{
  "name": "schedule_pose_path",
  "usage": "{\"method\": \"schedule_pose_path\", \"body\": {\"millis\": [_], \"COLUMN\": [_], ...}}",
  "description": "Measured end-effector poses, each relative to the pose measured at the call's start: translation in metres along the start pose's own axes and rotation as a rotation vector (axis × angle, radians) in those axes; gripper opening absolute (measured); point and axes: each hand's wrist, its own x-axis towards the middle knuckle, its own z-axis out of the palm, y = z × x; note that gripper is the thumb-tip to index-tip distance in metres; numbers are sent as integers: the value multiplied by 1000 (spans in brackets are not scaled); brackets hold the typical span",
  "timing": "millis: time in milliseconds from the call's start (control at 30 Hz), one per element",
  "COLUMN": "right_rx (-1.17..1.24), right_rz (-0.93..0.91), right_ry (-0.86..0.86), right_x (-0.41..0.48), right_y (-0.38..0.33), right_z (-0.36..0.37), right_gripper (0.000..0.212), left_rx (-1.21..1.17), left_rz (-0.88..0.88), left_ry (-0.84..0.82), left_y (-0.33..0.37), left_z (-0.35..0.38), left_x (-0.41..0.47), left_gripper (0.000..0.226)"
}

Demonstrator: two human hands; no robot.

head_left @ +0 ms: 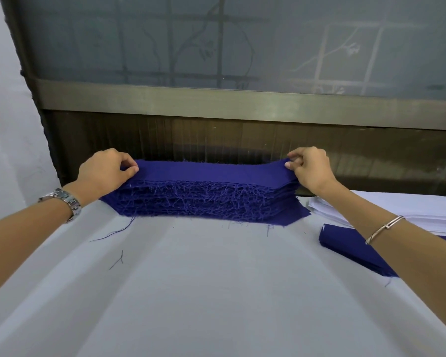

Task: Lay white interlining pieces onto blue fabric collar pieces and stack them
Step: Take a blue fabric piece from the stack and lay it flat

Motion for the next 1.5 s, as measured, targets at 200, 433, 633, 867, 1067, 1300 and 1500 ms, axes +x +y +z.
{"method": "schedule_pose_path", "body": {"millis": [200,433,633,867,1067,1300,1500], "right_rx": [-16,224,399,465,499,494,463], "right_rz": [-14,28,-43,-54,-36,59,167], "right_ry": [71,31,6,-7,19,-67,-332], "right_x": [-1,-6,-15,-17,-17,-42,-83], "right_y": [5,20,28,26,25,52,101], "right_z": [-1,-10,-17,-22,-54,-131,-186], "right_gripper": [8,10,13,3,12,7,20], "left_rx": [20,36,60,140,-28,-640,-789], "left_rz": [-10,26,76,245,328,280,150], "left_ry": [-123,-244,-185,216,274,69,-250], "left_y": [1,17,19,4,13,53,81], "left_z": [-2,-2,-11,-22,-46,-76,-61], "left_x": [10,26,31,17,14,-7,-34], "left_gripper": [29,63,63,25,28,11,20]}}
